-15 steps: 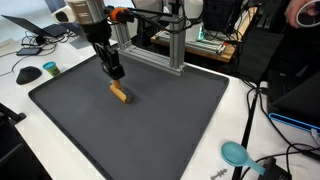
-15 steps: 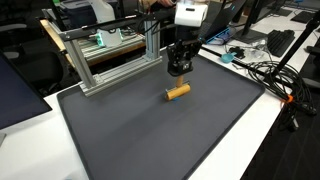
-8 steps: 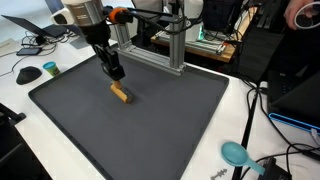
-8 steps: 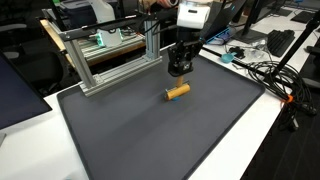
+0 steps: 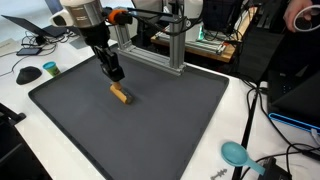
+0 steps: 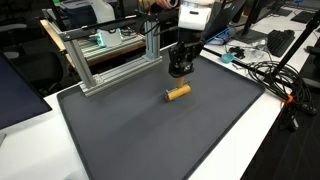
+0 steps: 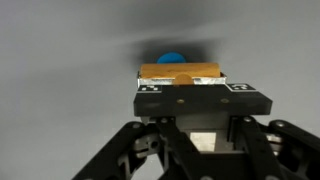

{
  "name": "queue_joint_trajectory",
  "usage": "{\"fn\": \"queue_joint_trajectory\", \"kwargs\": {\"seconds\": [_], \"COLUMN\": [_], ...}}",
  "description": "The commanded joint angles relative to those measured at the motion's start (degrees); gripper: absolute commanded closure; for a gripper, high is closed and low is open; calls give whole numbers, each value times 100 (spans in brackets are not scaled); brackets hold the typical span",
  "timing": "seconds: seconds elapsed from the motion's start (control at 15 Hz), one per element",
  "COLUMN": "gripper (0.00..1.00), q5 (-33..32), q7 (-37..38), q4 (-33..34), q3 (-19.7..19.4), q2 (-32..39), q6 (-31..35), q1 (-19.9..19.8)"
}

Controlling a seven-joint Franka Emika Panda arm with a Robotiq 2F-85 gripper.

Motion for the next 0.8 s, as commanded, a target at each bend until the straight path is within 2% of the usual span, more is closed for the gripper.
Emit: {"fn": "queue_joint_trajectory", "kwargs": {"seconds": [0.0, 0.33, 0.73], "gripper": [78, 78, 78], "q5": [77, 106, 157], "q7": [-58, -137, -365], "q4": [92, 291, 537], "q3": [-16, 1, 50], "q2": [344, 467, 643], "q6": [-190, -653, -887], "q1": [56, 33, -7]}}
